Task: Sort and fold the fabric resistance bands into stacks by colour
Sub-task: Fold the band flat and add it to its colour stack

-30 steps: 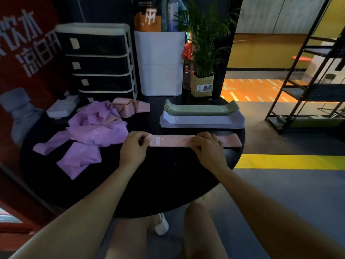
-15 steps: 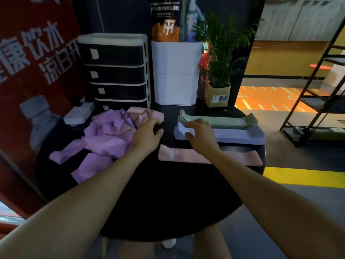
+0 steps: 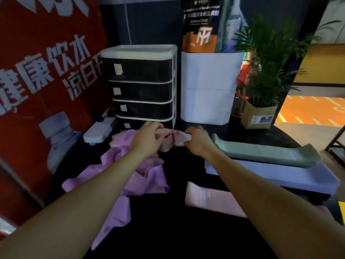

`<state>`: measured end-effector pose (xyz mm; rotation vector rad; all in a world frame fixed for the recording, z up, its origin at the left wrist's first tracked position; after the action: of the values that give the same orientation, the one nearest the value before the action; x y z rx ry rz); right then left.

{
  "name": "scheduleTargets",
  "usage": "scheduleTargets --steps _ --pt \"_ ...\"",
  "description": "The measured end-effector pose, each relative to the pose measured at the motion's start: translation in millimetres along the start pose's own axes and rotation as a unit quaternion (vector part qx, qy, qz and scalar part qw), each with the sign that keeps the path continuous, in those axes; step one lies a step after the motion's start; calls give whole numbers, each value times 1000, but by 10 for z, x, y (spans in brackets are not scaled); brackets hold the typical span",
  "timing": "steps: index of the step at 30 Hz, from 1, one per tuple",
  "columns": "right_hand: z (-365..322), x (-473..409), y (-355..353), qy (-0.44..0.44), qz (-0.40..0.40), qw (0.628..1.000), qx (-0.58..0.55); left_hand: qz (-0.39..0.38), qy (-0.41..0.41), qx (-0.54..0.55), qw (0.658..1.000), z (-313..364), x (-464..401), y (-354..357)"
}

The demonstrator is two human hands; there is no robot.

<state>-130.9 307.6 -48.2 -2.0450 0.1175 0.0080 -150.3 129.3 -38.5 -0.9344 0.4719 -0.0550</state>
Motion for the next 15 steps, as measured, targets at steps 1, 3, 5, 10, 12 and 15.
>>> scheduleTargets --steps 1,3,5,10,12,15 --pt "-12 -81 46 7 -13 1000 6 -4 -5 5 1000 -29 -33 25" --pt "-40 -196 125 23 -34 999 19 -8 -9 14 1000 -86 -73 85" --pt "-51 -259 189 31 -38 998 25 -13 -6 15 1000 -142 -97 136" --pt "-27 -262 226 27 2 1000 8 -12 -12 30 999 -233 -98 156" --pt "-55 -224 131 35 30 999 -27 -8 -11 38 999 -244 -88 118" --pt "-132 -168 -64 9 84 993 -82 0 -15 53 998 -191 -78 7"
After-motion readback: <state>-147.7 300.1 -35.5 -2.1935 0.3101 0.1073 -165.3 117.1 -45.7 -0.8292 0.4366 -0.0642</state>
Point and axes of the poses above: each hand's wrist, its own x-axis away from the middle knuckle, its own y-axis out of the palm, z = x × y, the point moved 1 cm from there along -x, towards the middle knuckle, and after that the axes turned 1 degree about y, right-handed, at the moved point
